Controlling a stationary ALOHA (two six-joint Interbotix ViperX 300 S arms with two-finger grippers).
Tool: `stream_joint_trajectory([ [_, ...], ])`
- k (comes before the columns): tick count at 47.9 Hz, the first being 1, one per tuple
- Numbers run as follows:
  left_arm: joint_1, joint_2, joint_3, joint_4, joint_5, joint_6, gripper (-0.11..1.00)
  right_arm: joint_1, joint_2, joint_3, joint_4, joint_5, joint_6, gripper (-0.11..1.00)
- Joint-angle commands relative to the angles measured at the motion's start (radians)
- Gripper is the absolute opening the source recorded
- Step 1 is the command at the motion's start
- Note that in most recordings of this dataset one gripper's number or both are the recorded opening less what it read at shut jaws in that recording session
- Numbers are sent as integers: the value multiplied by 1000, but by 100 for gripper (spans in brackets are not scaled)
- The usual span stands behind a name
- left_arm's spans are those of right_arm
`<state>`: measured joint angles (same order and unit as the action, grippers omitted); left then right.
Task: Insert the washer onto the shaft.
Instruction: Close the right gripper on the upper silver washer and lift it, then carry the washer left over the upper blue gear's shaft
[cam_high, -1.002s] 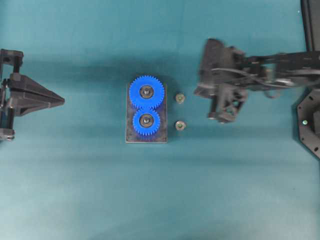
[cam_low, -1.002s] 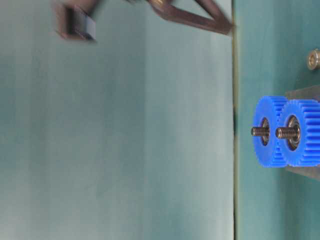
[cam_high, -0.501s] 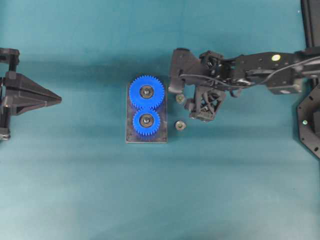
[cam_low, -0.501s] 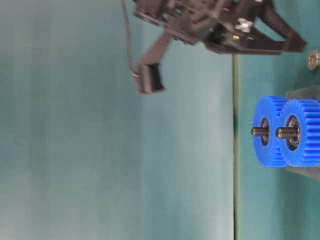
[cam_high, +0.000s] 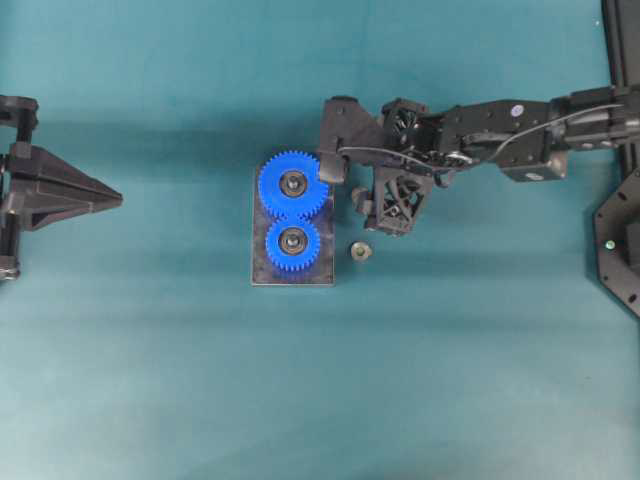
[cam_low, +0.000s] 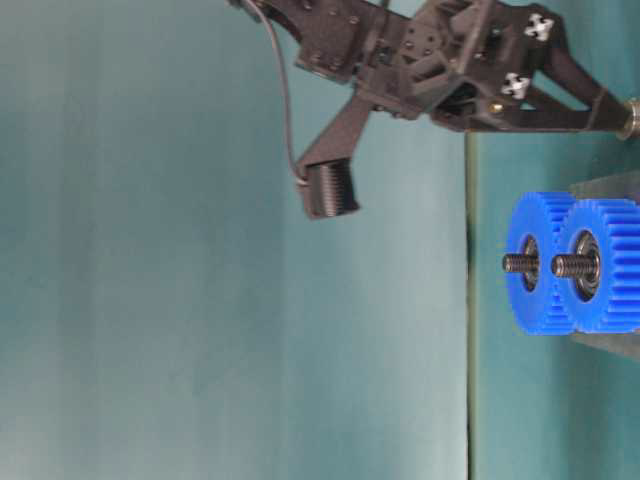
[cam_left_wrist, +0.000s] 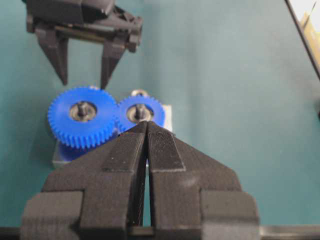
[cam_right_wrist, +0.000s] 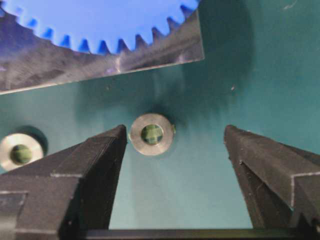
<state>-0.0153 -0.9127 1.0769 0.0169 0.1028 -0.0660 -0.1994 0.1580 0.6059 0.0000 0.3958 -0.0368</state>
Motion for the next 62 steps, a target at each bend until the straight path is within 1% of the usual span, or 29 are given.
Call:
stream_joint_trajectory([
  [1,-2,2,-12,5,-3,2,1,14,-6,-17,0,-2,-8,83],
  [15,-2,-6,-12,5,-5,2,1,25,12,-17,0,-6,-5,82],
  [19,-2,-8,-12,5,-5,0,1,25,15,-17,0,-6,-3,79],
  [23,-2,-8,-12,5,-5,0,1,25,18,-17,0,-3,-2,75],
  [28,-2,-8,-11,5,-5,0,1,25,20,-17,0,0,0,64],
  [36,-2,-8,-11,5,-5,0,1,31,20,-17,0,12,3,37],
  [38,-2,-8,-9,5,-5,0,1,31,18,-17,0,20,5,33],
  [46,-2,-8,-8,5,-9,0,1,29,-6,-23,0,55,9,33],
  [53,-2,-8,-8,5,-9,0,1,23,-57,-46,0,83,9,33],
  [62,-2,-8,-9,5,-11,0,1,31,-120,-126,-3,199,3,33],
])
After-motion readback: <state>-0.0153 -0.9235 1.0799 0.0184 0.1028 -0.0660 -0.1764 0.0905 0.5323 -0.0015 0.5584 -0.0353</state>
